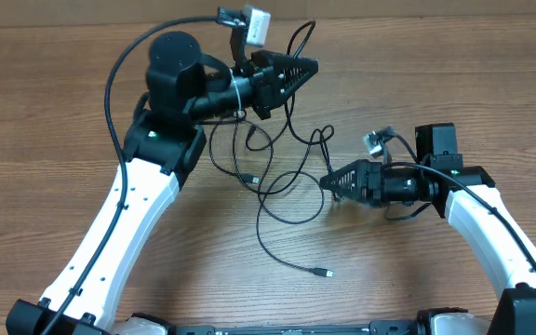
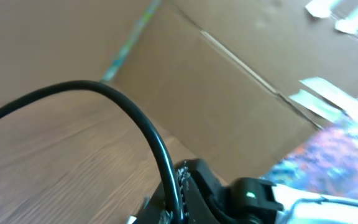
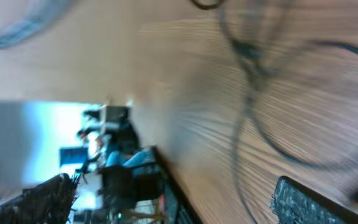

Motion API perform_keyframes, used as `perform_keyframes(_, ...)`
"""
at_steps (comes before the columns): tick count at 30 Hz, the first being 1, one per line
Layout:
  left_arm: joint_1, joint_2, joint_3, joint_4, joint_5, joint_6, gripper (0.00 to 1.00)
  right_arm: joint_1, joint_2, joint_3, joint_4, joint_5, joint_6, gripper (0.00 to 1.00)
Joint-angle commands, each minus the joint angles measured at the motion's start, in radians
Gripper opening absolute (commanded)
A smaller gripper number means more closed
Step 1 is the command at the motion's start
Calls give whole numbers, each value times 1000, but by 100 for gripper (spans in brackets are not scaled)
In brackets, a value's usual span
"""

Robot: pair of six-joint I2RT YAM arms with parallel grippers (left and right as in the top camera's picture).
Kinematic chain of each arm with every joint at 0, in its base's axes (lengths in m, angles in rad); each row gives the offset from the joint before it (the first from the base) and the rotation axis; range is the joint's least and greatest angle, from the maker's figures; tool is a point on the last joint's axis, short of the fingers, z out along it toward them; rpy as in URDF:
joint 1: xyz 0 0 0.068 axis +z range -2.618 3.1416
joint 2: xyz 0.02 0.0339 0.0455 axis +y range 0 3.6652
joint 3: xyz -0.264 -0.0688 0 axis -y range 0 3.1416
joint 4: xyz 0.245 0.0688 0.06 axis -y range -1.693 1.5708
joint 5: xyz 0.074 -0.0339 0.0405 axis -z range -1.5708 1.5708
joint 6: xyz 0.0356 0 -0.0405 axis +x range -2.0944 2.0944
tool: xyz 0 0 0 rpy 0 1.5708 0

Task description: Untangle cables

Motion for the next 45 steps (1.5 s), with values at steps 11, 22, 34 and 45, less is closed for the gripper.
perform_keyframes(11,43,-11,11,317,522,-99,4,8,-5,2,462,35,777,100)
perform_keyframes(22,44,-11,11,415,606,-233,4,119,-4,2,527,270,940,100)
perform_keyframes(34,86,-11,19,1019,602,-776,4,153,-4,2,472,651,889,100)
perform_keyframes(45,282,-11,102,1186,603,-1080,4,151,-4,2,174,1177,902,100)
